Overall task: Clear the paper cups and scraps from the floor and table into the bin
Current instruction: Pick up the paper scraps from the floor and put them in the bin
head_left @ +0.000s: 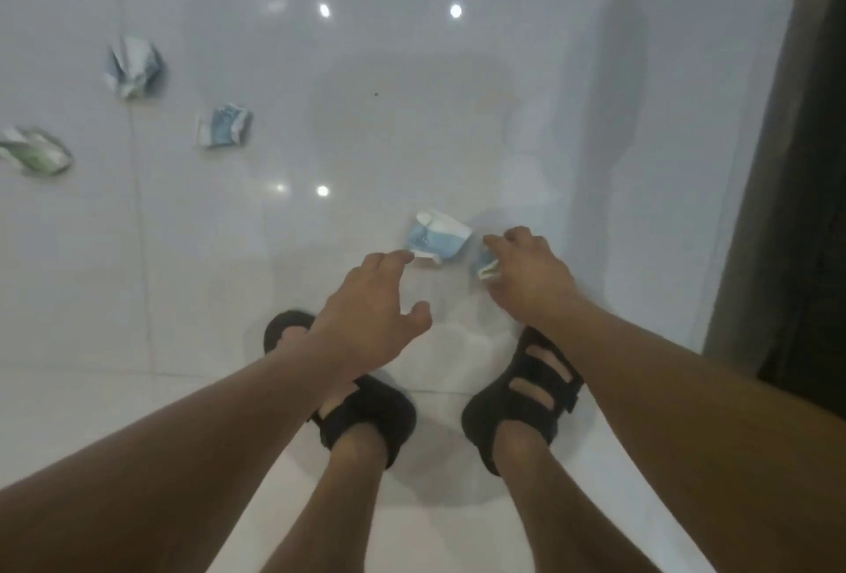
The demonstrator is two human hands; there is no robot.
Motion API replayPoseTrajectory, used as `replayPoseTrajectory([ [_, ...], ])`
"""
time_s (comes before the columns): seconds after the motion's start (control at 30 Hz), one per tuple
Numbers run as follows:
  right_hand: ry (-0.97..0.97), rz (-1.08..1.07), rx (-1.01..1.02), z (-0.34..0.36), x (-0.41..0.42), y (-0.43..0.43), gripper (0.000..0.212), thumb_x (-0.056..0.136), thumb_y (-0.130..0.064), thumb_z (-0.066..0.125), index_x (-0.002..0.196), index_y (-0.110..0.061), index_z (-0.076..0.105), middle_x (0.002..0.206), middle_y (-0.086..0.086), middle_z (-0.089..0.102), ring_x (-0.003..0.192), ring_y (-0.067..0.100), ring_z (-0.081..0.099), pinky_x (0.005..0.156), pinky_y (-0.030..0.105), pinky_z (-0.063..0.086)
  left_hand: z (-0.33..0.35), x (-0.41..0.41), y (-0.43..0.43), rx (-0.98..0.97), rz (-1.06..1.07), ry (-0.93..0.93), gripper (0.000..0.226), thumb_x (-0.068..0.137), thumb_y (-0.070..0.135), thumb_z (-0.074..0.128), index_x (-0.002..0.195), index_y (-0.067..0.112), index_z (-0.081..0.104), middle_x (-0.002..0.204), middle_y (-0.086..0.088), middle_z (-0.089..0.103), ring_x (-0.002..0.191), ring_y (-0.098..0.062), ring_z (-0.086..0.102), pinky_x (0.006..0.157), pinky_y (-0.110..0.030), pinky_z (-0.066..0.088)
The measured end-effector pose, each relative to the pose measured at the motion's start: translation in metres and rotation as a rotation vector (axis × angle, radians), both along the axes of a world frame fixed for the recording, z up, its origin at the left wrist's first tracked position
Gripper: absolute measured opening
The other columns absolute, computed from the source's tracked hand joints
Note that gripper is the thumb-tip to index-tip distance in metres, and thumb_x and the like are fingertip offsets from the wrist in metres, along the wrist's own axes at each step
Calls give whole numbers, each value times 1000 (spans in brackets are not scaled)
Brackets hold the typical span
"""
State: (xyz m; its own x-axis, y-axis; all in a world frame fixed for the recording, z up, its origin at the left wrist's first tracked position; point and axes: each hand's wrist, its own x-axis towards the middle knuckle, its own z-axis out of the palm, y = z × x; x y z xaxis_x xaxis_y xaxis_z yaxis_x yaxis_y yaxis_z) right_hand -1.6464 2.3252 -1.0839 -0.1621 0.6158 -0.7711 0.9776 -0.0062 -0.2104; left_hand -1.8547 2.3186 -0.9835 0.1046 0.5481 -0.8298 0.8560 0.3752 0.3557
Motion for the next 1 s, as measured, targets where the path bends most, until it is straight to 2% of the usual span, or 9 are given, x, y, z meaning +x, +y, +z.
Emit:
replayPoseTrajectory([
  [0.17,82,-57,108,-5,-1,-10,35,93,-36,60,123,-17,60,118,8,54,103,25,52,80,34,45,-13,1,-12,-12,116,-58,64,88,47,56,144,27,32,146,4,37,124,-15,45,104,-37,40],
  [0.3,365,-183,174,41,-17,-10,29,86,-33,73,109,-17,65,109,2,61,93,17,58,77,28,48,13,9,-2,2,226,-137,61,88,47,57,142,26,35,143,4,41,122,-12,46,104,-33,41],
  [0.43,533,-213,257,80,-31,2,28,80,-31,78,103,-26,62,101,-14,58,85,-8,49,74,6,41,42,16,17,-12,349,-242,61,89,49,55,141,26,35,142,6,44,122,-13,48,102,-28,40],
  [0.53,618,-244,290,90,-41,13,38,77,-32,80,105,-34,54,98,-31,45,93,-21,47,74,-4,37,50,12,26,-40,422,-248,53,91,49,52,137,26,40,132,6,52,107,-9,53,88,-18,40],
  [0.63,583,-262,163,82,-46,18,61,73,-57,76,123,-41,44,112,-34,42,103,-15,46,75,-1,39,42,-3,23,-35,498,-194,49,90,46,56,133,27,42,121,8,55,90,-5,56,70,-11,40],
  [0.73,449,-105,102,49,-42,22,93,69,-63,75,145,-38,27,143,-16,33,121,-5,32,97,17,35,22,-27,9,-59,554,-85,58,85,50,61,135,31,39,128,7,51,103,-11,54,84,-21,44],
  [0.8,275,46,141,25,-44,27,101,70,-57,76,151,-33,19,152,-2,24,133,18,28,101,37,41,8,-41,-3,-83,589,-10,64,81,53,63,136,32,38,131,4,50,109,-18,55,93,-37,50],
  [0.9,66,259,155,-3,-61,30,99,74,-52,74,151,-34,14,154,4,19,133,28,27,93,46,45,-9,-54,-23,-65,609,32,66,80,52,66,136,30,39,125,2,54,99,-19,60,87,-39,55],
  [1.0,31,304,198,-22,-77,20,76,81,-34,68,146,-34,27,146,4,26,124,29,34,82,43,48,-22,-63,-37,-47,637,36,64,80,48,67,135,28,41,118,1,57,92,-19,62,84,-37,56],
])
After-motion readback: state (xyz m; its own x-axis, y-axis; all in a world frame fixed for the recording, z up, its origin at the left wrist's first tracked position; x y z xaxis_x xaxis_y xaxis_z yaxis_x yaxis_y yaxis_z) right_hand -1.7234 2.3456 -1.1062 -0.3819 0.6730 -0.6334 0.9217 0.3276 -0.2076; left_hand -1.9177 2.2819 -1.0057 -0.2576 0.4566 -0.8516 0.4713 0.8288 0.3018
